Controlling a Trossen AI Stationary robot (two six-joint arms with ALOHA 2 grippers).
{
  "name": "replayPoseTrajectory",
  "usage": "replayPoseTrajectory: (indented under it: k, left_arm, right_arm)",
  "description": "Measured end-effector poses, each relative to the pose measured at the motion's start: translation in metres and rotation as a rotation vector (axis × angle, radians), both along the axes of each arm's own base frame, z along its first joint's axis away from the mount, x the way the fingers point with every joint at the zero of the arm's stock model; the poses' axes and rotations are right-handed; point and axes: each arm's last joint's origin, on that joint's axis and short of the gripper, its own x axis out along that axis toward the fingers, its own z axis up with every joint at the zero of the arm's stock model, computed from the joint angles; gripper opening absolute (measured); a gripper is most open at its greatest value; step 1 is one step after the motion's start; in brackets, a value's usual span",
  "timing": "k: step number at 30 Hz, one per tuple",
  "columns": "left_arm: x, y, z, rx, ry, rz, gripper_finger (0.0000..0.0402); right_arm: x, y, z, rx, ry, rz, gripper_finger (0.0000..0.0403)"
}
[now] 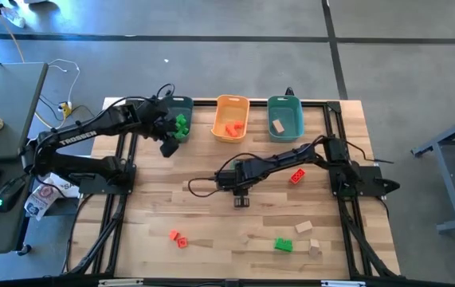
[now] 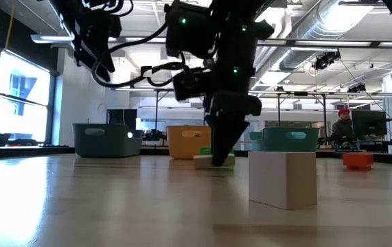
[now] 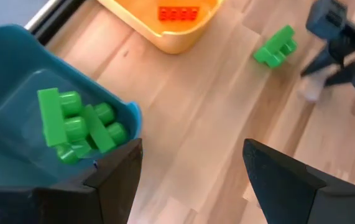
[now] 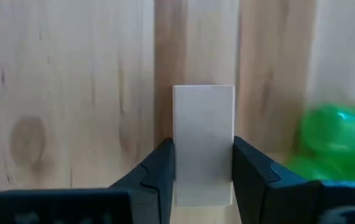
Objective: Sort & place blocks by color
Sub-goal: Put the white game piece into the green bin
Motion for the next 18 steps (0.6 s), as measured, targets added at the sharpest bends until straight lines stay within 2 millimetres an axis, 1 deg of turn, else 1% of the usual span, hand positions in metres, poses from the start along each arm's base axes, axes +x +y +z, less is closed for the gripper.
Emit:
replayPoseTrajectory:
  k: [2, 4, 8, 13, 18]
  left_arm:
    - [0.002, -0.003, 0.0, 0.0, -0.001, -0.017, 0.0264]
    - [0.004, -0.006, 0.0, 0.0, -0.001, -0.036, 0.0264]
    - [0.008, -0.012, 0.0, -0.009, -0.006, -0.052, 0.0264]
    - [0.011, -0.019, 0.0, -0.01, -0.006, -0.091, 0.0264]
    - [0.014, -0.026, 0.0, -0.011, -0.007, -0.128, 0.0264]
  right_arm:
    - [-0.002, 0.0, 0.009, -0.041, -0.018, -0.02, 0.0098]
    - [-0.009, -0.001, 0.02, -0.102, -0.005, -0.047, 0.0098]
    - [-0.019, -0.006, 0.033, -0.203, 0.03, -0.105, 0.0098]
    - [-0.031, -0.01, 0.053, -0.305, 0.03, -0.17, 0.0098]
    - [-0.045, -0.018, 0.074, -0.409, 0.012, -0.277, 0.0098]
